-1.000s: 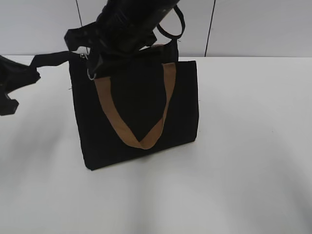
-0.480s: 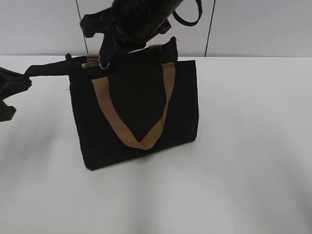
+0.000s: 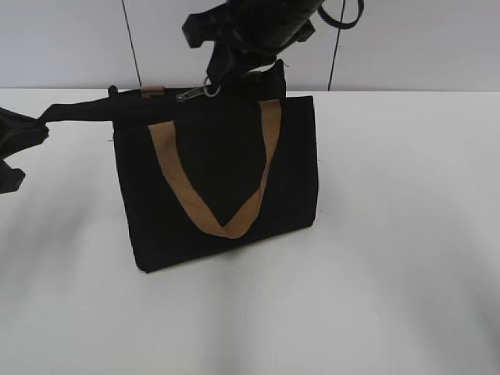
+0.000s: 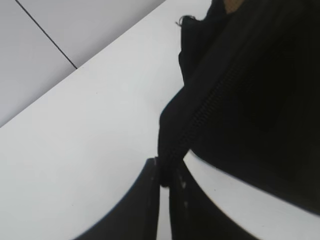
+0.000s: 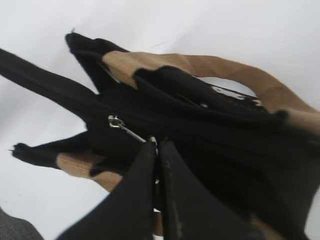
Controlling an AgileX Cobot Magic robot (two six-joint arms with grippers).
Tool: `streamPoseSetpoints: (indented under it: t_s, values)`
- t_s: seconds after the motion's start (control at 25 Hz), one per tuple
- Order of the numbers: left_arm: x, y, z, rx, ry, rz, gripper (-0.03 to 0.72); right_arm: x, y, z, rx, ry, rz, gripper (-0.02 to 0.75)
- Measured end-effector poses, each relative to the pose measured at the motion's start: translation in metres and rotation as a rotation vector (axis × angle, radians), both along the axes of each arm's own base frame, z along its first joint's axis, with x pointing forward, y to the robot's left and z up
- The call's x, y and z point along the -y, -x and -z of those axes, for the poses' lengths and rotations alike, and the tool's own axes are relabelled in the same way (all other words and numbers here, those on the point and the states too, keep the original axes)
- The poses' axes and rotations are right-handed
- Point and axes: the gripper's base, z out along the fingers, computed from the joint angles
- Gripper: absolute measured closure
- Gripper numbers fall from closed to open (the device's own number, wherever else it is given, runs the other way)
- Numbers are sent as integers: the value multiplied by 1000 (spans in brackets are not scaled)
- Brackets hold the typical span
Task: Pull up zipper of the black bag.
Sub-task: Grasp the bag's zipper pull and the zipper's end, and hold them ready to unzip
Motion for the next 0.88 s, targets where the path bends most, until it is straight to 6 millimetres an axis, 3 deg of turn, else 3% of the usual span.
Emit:
streamPoseSetpoints:
  t_s: [0.6,0.88]
  values:
    - [-2,0,1,0,-14,-21,669,77,-35,-1,-14,105,142,753]
    - [-2,0,1,0,-13,-18,669,82,-36,0,-17,118,143,753]
